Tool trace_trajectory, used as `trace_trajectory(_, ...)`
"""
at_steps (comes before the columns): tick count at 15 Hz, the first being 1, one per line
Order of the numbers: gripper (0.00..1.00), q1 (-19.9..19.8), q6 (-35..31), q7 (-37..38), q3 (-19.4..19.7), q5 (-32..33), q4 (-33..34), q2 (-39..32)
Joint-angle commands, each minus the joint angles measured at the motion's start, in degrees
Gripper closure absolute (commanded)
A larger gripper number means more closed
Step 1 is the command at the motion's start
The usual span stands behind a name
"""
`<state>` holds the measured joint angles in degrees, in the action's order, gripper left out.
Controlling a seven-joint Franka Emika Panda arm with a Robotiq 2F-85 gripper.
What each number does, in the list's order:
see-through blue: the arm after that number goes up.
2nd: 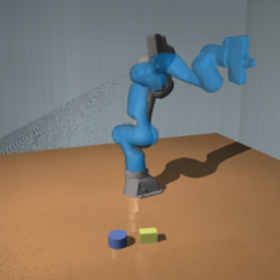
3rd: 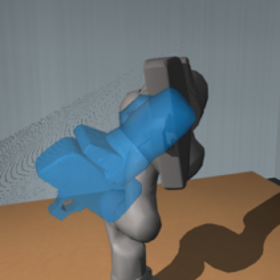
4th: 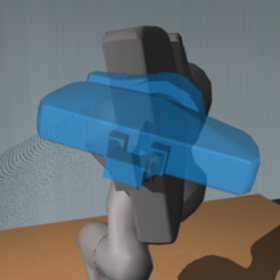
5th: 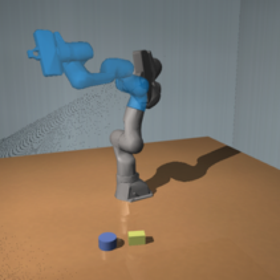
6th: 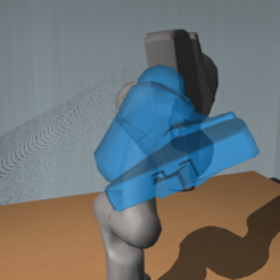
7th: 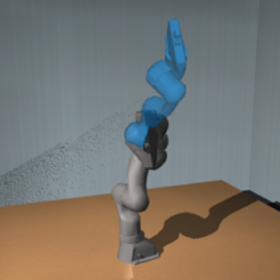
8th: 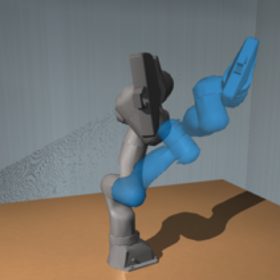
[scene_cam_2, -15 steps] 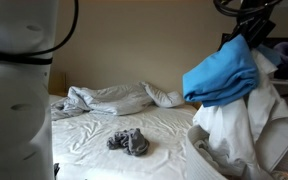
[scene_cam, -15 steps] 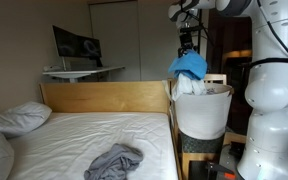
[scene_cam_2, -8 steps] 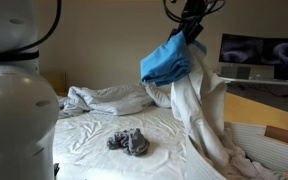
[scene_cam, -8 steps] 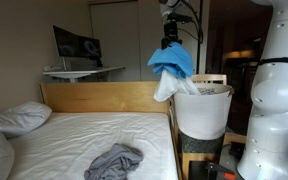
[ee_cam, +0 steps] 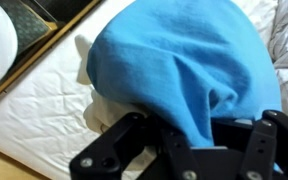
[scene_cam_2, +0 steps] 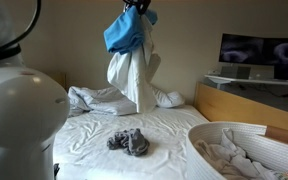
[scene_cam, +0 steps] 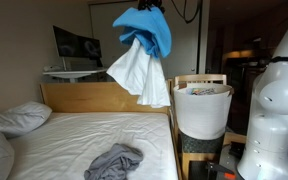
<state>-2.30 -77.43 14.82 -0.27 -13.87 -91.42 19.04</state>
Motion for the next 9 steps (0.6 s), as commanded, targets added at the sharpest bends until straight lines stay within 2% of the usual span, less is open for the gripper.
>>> trace_trajectory(1,0.93,2.59,-9.36,4.64,-5.59,-0.54,0.43,1.98)
trace_trajectory(2,0.66,3.28,-12.0,5.84,-7.54,0.7,0.75,1.31)
trace_trajectory(3,0.65,3.71,-15.13,6.84,-9.41,2.37,0.6,1.17)
trace_trajectory(5,0.53,4.25,-20.55,8.29,-12.28,5.68,0.01,0.64)
trace_trajectory(9,0.27,4.47,-28.02,9.17,-13.82,10.74,-2.45,0.85)
